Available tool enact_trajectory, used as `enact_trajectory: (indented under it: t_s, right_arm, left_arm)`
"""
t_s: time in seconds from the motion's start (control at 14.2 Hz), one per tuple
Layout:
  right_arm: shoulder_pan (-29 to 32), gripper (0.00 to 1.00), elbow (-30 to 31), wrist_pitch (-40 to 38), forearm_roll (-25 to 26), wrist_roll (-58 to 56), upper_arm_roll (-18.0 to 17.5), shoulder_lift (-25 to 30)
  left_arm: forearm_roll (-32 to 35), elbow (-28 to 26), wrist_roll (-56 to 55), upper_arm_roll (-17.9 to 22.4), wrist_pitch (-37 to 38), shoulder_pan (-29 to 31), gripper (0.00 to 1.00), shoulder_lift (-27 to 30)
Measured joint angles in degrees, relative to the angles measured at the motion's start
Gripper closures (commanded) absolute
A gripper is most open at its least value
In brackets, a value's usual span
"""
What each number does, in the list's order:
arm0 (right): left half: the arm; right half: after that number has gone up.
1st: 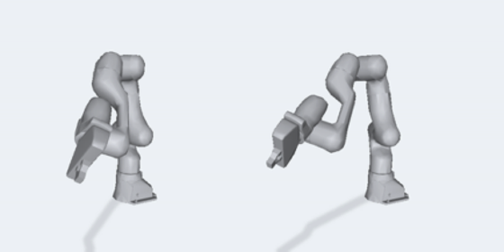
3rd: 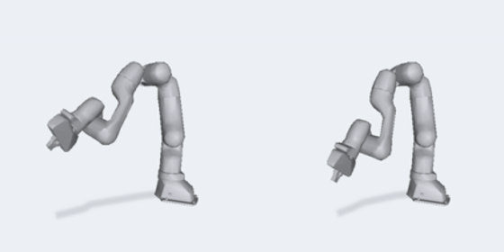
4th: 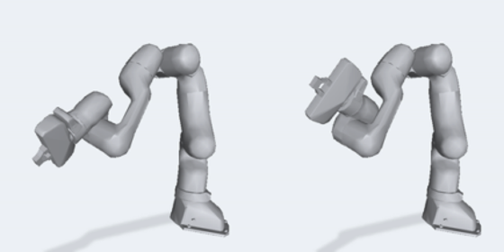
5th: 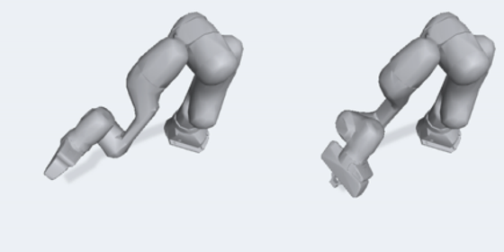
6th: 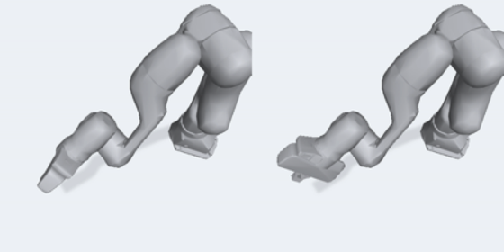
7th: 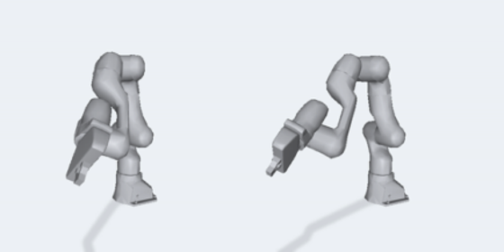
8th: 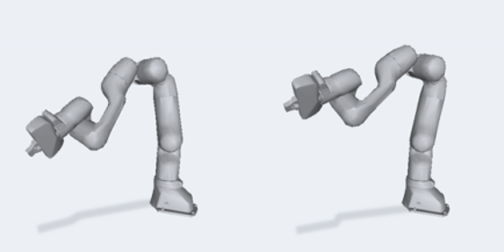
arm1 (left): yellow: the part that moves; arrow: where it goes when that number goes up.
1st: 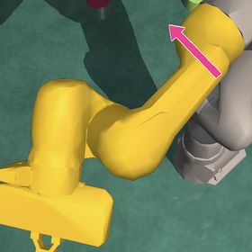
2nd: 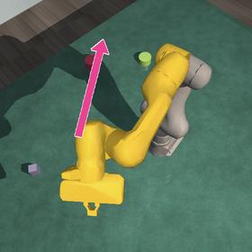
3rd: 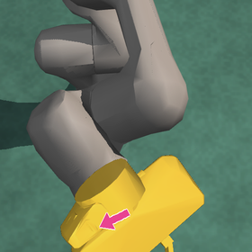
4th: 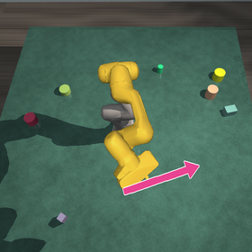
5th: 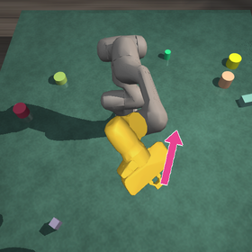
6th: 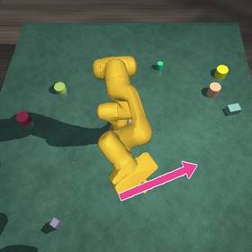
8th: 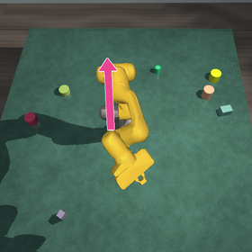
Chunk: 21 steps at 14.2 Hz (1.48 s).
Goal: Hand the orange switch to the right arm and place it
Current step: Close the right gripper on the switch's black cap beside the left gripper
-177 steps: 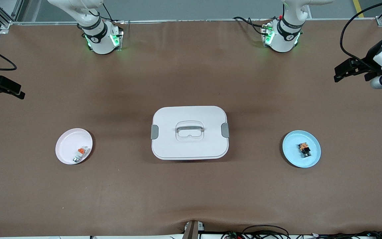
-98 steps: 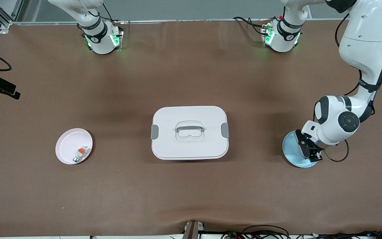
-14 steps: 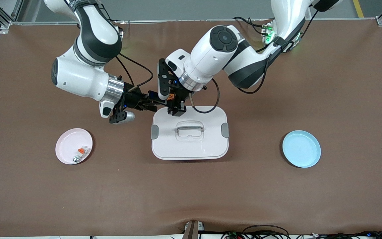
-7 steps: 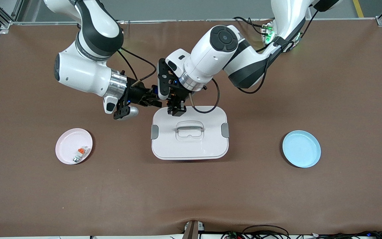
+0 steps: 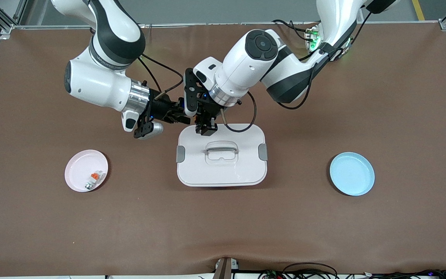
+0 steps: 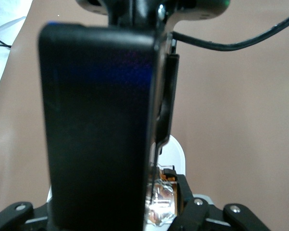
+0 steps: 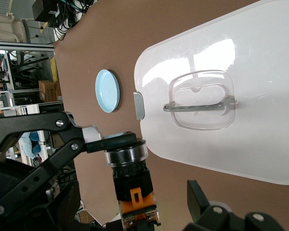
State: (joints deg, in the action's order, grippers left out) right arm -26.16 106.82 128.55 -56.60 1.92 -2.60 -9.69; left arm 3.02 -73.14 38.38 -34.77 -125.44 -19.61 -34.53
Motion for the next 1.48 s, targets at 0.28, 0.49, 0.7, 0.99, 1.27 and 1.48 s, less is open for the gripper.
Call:
enact_trajectory:
  t_s: [0.28, 0.49, 0.7, 0.99, 1.27, 1.48]
  right_arm:
    - [-0.86, 0.23, 0.39, 2.06, 0.0, -1.05, -0.01, -0.01]
    - [-1.24, 0.45, 0.41, 2.78, 0.0, -1.24, -0.01, -0.02]
    - [-1.37, 0.87, 0.44, 2.81, 0.0, -1.5, -0.02, -0.01]
    - [-1.38, 1.0, 0.57, 2.93, -0.05, -3.44, 0.09, -0.01]
    - [-1.38, 1.0, 0.57, 2.95, -0.1, -3.44, 0.09, -0.01]
    - [-1.38, 1.0, 0.54, 3.0, -0.15, -3.45, 0.08, -0.01]
  left_arm:
    - [0.0, 0.0, 0.0, 0.01, 0.02, 0.01, 1.0, 0.0]
    - [0.0, 0.01, 0.0, 0.11, 0.04, 0.08, 1.0, 0.0]
    - [0.0, 0.03, 0.0, 0.1, 0.03, 0.06, 1.0, 0.0]
    - [0.0, 0.07, 0.0, 0.12, 0.01, 0.11, 1.0, 0.02]
    - [0.0, 0.09, 0.0, 0.12, 0.01, 0.12, 0.82, 0.02]
    - [0.07, 0.13, 0.0, 0.12, 0.02, 0.12, 0.0, 0.02]
